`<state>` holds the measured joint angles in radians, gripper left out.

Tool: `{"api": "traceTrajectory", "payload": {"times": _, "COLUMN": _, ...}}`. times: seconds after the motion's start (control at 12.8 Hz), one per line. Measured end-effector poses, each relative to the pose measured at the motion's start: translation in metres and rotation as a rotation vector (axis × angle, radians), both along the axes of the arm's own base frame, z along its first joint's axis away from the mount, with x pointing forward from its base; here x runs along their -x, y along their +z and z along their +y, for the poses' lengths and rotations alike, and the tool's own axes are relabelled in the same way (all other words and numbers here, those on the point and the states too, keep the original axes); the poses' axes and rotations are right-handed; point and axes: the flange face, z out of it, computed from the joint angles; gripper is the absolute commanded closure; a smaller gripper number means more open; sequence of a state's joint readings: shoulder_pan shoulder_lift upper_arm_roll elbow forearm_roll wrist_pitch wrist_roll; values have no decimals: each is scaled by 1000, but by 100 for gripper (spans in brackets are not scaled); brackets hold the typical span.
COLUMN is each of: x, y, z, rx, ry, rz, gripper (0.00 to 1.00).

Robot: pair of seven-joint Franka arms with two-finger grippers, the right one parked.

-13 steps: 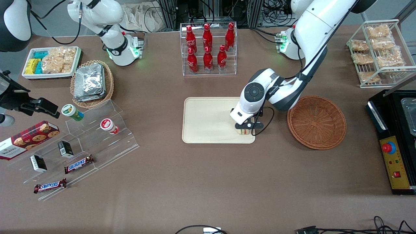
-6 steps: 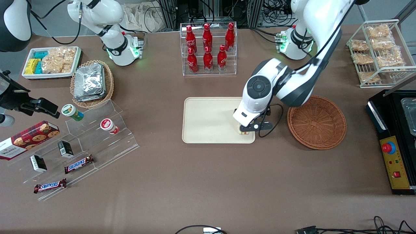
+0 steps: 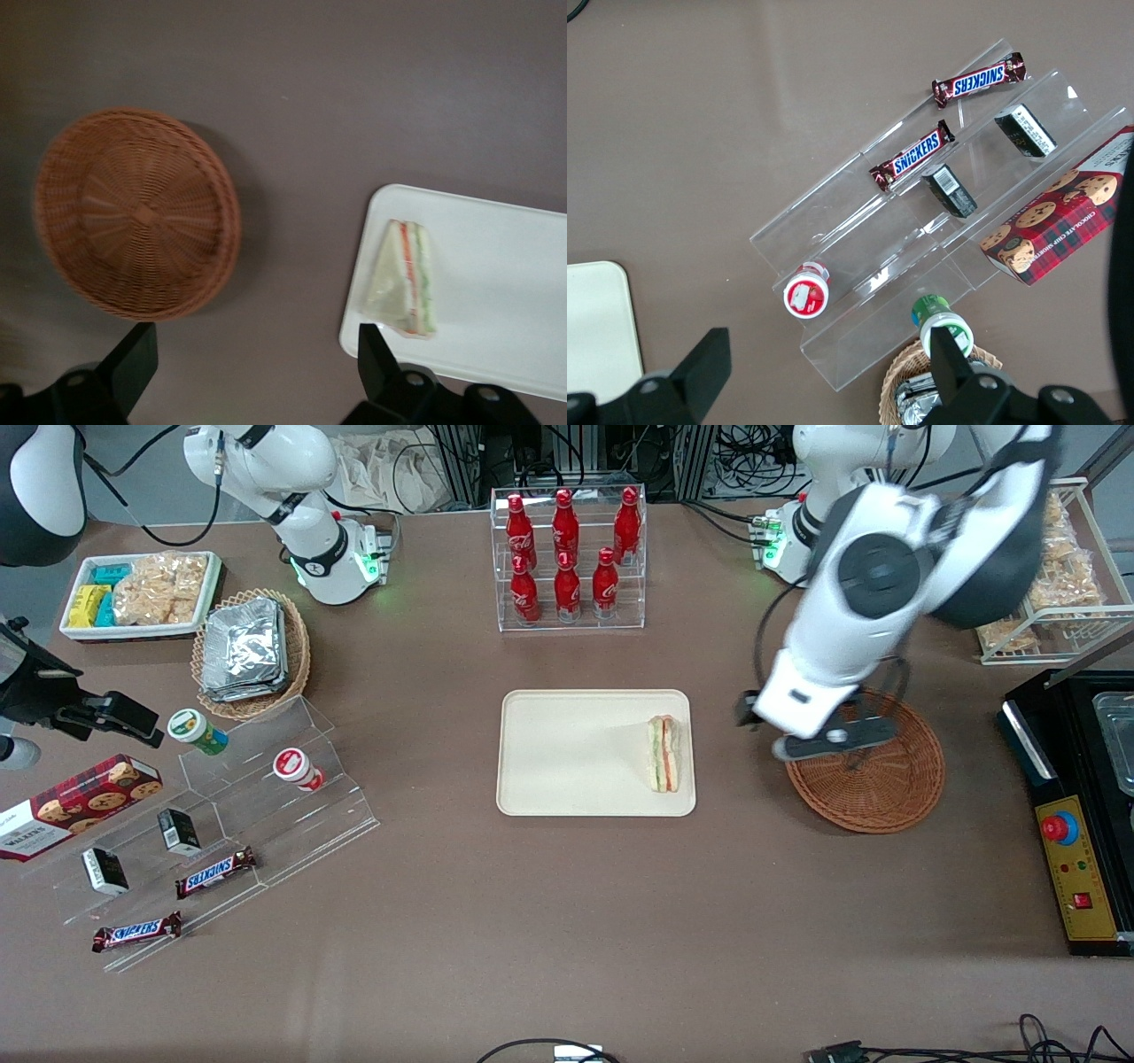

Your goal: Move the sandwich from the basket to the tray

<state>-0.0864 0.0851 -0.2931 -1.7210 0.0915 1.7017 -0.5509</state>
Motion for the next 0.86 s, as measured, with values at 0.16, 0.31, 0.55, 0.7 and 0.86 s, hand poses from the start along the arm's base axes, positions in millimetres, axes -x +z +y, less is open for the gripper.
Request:
{"api": "traceTrajectory", "payload": {"times": 0.16, "x": 3, "y": 22, "z": 68, "rx": -1, "ry": 11, "rz": 0, "gripper": 0}}
{"api": "traceTrajectory", "payload": {"times": 0.31, "x": 10, "y": 33, "z": 118, "rx": 8, "ry": 5, "rz": -3, "gripper": 0}}
{"api": "traceTrajectory", "payload": {"times": 0.55, "x": 19, "y": 46, "z": 159, "rx": 22, "ry": -30, "rz": -14, "gripper": 0}}
{"api": "traceTrajectory", "payload": {"times": 0.7, "x": 20, "y": 54, "z": 168, "rx": 26, "ry": -47, "rz": -28, "gripper": 0}}
{"api": "traceTrajectory", "payload": {"times": 0.86, "x": 20, "y": 61, "z": 164, "rx": 28, "ry": -58, "rz": -42, "gripper": 0}}
